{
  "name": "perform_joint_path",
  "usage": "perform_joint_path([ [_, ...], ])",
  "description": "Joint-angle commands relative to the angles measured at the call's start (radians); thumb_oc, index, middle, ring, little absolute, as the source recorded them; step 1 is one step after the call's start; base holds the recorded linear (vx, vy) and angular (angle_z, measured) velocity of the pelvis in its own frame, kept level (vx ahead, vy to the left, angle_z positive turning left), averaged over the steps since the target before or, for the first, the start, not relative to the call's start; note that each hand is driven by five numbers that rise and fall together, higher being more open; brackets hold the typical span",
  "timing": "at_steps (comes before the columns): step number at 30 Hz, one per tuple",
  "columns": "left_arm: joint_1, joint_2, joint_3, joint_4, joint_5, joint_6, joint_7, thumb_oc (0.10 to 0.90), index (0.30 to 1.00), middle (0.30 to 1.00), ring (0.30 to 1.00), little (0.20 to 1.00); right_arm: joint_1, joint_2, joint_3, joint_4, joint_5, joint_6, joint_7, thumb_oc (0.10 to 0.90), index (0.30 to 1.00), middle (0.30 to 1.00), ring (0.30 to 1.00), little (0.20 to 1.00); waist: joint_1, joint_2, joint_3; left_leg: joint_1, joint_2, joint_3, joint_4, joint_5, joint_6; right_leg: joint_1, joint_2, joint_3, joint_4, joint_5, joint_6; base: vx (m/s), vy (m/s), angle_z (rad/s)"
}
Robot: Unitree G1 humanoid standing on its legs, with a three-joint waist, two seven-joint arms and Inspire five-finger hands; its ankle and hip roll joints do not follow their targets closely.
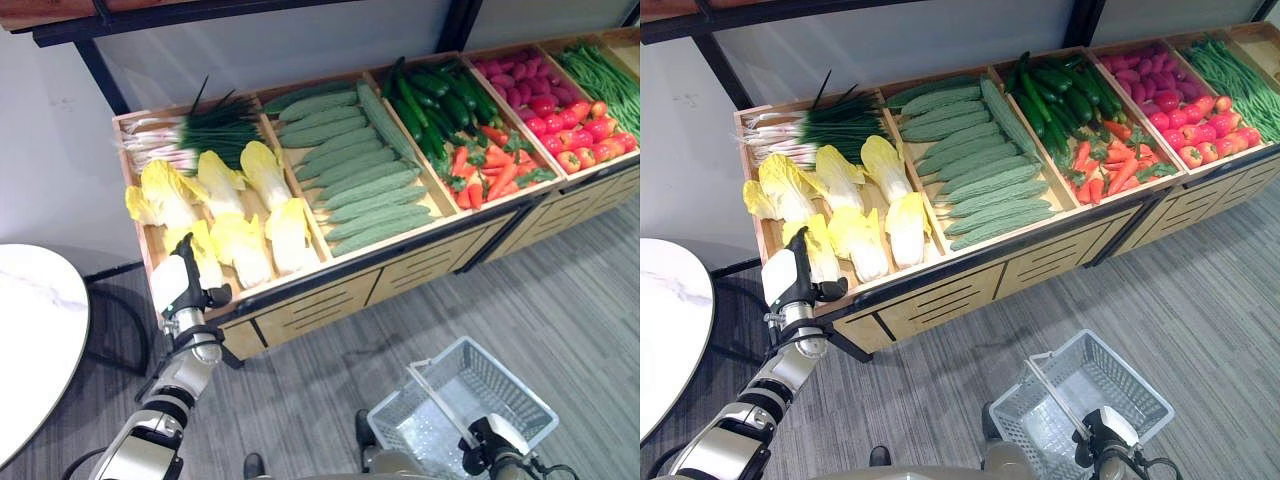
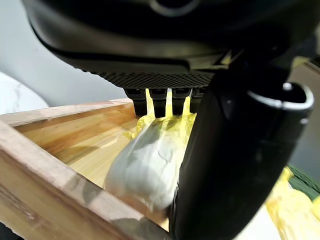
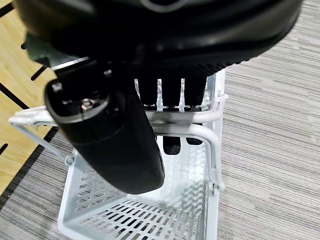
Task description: Get the vegetables into the basket
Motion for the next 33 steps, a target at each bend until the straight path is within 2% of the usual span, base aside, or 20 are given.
perform_joint_path([
  [1,-0.074,0.031,0.061,0.126,-0.022,0.029,0.018,0.4,0.3,0.3,0.3,0.3,-0.035,-0.012,0.026,-0.002,0.003,-0.027,-0.033,0.4,0.3,0.3,0.3,0.3,-0.012,-0.054,-0.006,-0.006,-0.003,-0.039,0.001,-0.018,-0.013,0.042,-0.054,-0.035,0.004,-0.042,0.068,0.0,0.0,0.0],
  [3,-0.066,-0.013,0.131,0.167,-0.157,0.004,0.046,0.4,0.3,0.3,0.3,0.3,-0.024,-0.009,0.025,-0.001,-0.005,-0.017,-0.032,0.4,0.3,0.3,0.3,0.3,-0.013,-0.054,-0.011,0.005,-0.005,-0.035,0.001,-0.021,-0.012,0.051,-0.054,-0.032,0.004,-0.043,0.067,0.0,0.008,-0.06],
  [7,-0.063,-0.037,0.161,0.174,-0.226,-0.02,0.064,0.4,0.3,0.3,0.3,0.3,-0.017,-0.01,0.022,-0.002,-0.01,-0.009,-0.032,0.4,0.3,0.3,0.3,0.3,-0.015,-0.055,-0.011,0.007,-0.006,-0.034,0.001,-0.022,-0.012,0.053,-0.056,-0.035,0.004,-0.043,0.067,0.0,0.002,-0.01],
  [14,-0.055,-0.032,0.165,0.103,-0.232,-0.037,0.08,0.4,0.3,0.3,0.3,0.3,-0.006,-0.003,0.014,0.016,-0.011,-0.003,-0.032,0.4,0.3,0.3,0.3,0.3,-0.012,-0.059,-0.015,0.011,-0.009,-0.035,0.001,-0.023,-0.011,0.061,-0.061,-0.044,0.004,-0.043,0.068,0.0,0.0,0.01],
  [17,-0.065,-0.011,0.172,0.004,-0.219,-0.044,0.098,0.4,0.3,0.3,0.3,0.3,-0.003,0.0,0.013,0.018,-0.012,-0.001,-0.03,0.4,0.3,0.3,0.3,0.3,-0.009,-0.061,-0.018,0.012,-0.01,-0.037,0.001,-0.025,-0.011,0.065,-0.062,-0.044,0.004,-0.043,0.069,0.0,0.001,0.03],
  [23,-0.08,0.067,0.218,-0.346,-0.111,-0.065,0.131,0.4,0.3,0.3,0.3,0.3,0.001,0.003,0.004,0.014,-0.003,-0.006,-0.022,0.4,0.3,0.3,0.3,0.3,0.001,-0.063,-0.024,0.016,-0.013,-0.047,0.001,-0.03,-0.009,0.078,-0.07,-0.055,0.004,-0.047,0.072,0.0,0.003,0.01],
  [27,-0.067,0.08,0.251,-0.454,-0.089,-0.09,0.128,0.4,0.3,0.3,0.3,0.3,0.003,0.003,0.003,0.012,0.003,-0.011,-0.015,0.4,0.3,0.3,0.3,0.3,0.005,-0.065,-0.029,0.019,-0.016,-0.049,0.001,-0.033,-0.008,0.083,-0.073,-0.056,0.004,-0.047,0.073,0.0,0.009,0.06],
  [28,-0.049,0.086,0.261,-0.56,-0.068,-0.112,0.105,0.4,0.3,0.3,0.3,0.3,0.005,0.005,-0.003,0.015,0.005,-0.013,-0.014,0.4,0.3,0.3,0.3,0.3,0.013,-0.066,-0.03,0.018,-0.017,-0.053,0.001,-0.035,-0.006,0.085,-0.075,-0.06,0.004,-0.048,0.074,0.0,0.024,0.07],
  [31,0.009,0.056,0.286,-0.687,-0.165,-0.183,0.023,0.4,0.3,0.3,0.3,0.3,0.009,0.008,-0.015,0.021,0.012,-0.015,-0.004,0.4,0.3,0.3,0.3,0.3,0.021,-0.066,-0.032,0.016,-0.021,-0.055,0.001,-0.033,-0.003,0.087,-0.079,-0.063,0.004,-0.047,0.073,0.0,0.024,0.05],
  [32,0.013,0.055,0.288,-0.692,-0.167,-0.182,0.02,0.4,0.3,0.3,0.3,0.3,0.01,0.007,-0.015,0.021,0.011,-0.015,-0.004,0.4,0.3,0.3,0.3,0.3,0.021,-0.066,-0.033,0.016,-0.021,-0.055,0.001,-0.033,-0.003,0.087,-0.079,-0.063,0.004,-0.047,0.073,0.0,0.0,0.0],
  [33,0.029,0.045,0.285,-0.713,-0.232,-0.208,-0.007,0.4,0.3,0.3,0.3,0.3,0.009,0.007,-0.02,0.023,0.016,-0.013,-0.003,0.4,0.3,0.3,0.3,0.3,0.022,-0.064,-0.033,0.016,-0.022,-0.057,0.001,-0.032,-0.002,0.087,-0.081,-0.065,0.004,-0.046,0.072,0.0,0.0,0.0],
])
